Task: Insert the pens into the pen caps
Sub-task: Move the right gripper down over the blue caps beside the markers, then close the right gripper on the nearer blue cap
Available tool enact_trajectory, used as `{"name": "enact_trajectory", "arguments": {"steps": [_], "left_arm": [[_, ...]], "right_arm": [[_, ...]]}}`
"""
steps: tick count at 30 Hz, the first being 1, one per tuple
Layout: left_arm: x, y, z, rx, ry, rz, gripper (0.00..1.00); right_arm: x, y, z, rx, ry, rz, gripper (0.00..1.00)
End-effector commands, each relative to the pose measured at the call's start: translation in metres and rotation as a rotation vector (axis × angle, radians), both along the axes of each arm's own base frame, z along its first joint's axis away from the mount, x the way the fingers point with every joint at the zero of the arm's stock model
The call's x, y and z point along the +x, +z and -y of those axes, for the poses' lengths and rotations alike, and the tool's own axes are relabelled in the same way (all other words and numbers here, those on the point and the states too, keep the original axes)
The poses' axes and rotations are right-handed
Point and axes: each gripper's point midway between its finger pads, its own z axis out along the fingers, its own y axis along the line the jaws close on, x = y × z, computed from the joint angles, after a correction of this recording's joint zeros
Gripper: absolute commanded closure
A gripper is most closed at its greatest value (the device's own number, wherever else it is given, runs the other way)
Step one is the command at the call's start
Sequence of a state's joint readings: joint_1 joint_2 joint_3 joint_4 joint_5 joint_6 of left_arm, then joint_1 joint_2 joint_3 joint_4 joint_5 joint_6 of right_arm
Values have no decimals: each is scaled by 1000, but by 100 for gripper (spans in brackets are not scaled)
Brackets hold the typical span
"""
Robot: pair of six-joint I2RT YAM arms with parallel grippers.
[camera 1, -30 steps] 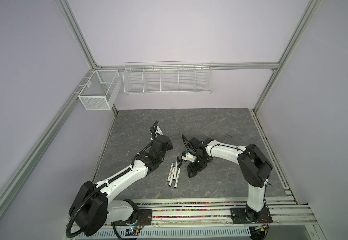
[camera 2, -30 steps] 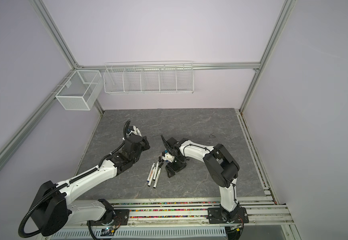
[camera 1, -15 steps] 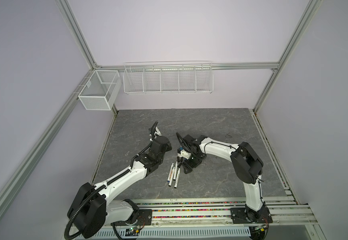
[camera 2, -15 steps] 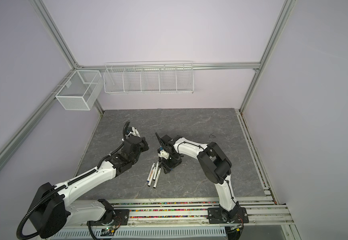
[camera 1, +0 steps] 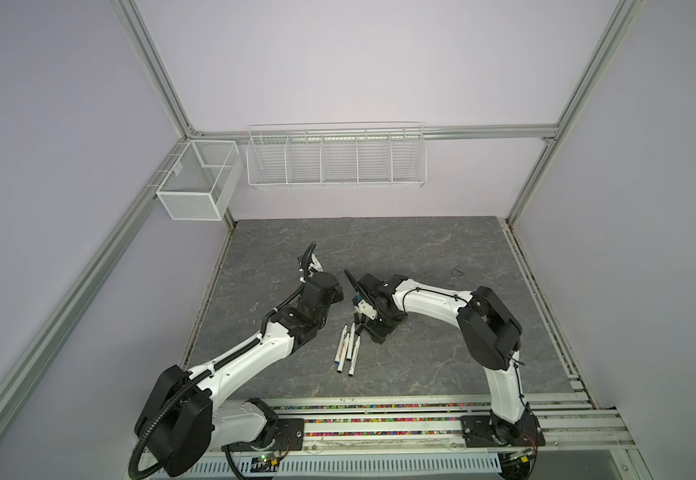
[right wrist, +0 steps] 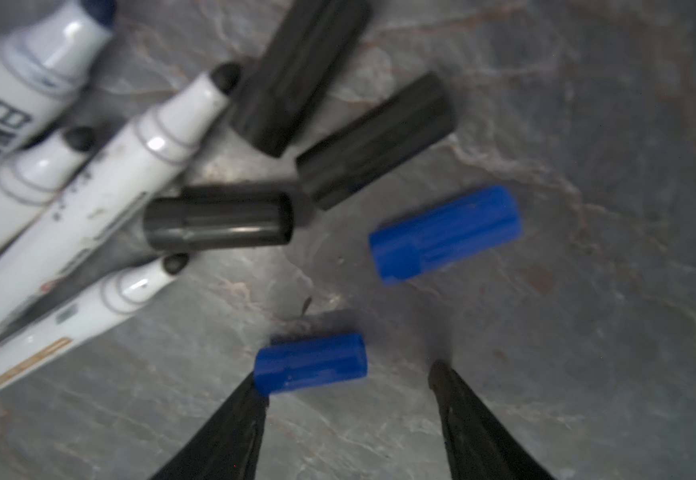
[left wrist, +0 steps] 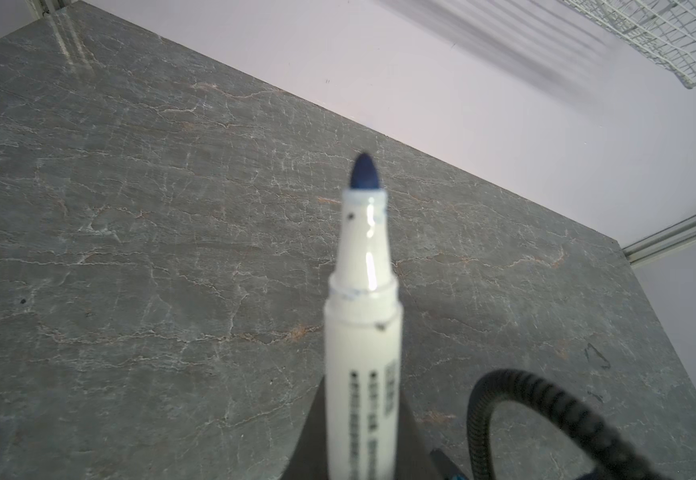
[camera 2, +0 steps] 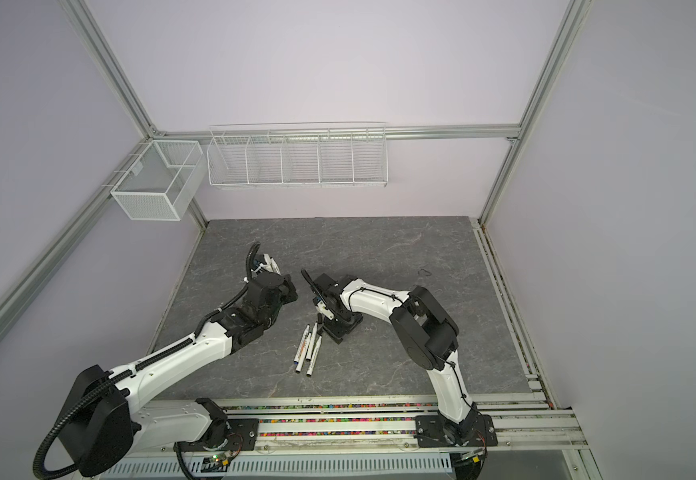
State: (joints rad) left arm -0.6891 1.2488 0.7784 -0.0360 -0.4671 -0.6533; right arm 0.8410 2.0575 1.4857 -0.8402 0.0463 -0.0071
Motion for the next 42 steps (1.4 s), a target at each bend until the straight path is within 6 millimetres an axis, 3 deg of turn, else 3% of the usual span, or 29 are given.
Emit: {"name": "enact_trajectory", "arguments": {"steps": [1, 5, 12, 18, 24, 31, 42], "left_arm": [[-1, -2, -1, -13, 2, -3, 100], [0, -4, 1, -15, -2, -8, 100], [1, -6, 5, -21, -14, -13, 100], [1, -4, 4, -22, -14, -8, 100], [-3, -2, 2, -29, -15, 0, 100], [-5, -3, 0, -33, -17, 3, 100], [-3, -5, 5, -40, -30, -1, 100]], "right_arm": [[16, 10, 16, -17, -50, 74, 32], [22, 21, 22, 5, -71, 108, 32], [18, 43, 4, 145, -48, 121, 32], [12, 24, -13, 173, -85, 4, 33], [24, 10, 0, 70, -120, 43, 34], [24, -3, 18, -20, -134, 60, 35], [29, -4, 39, -48, -197, 73, 39]]}}
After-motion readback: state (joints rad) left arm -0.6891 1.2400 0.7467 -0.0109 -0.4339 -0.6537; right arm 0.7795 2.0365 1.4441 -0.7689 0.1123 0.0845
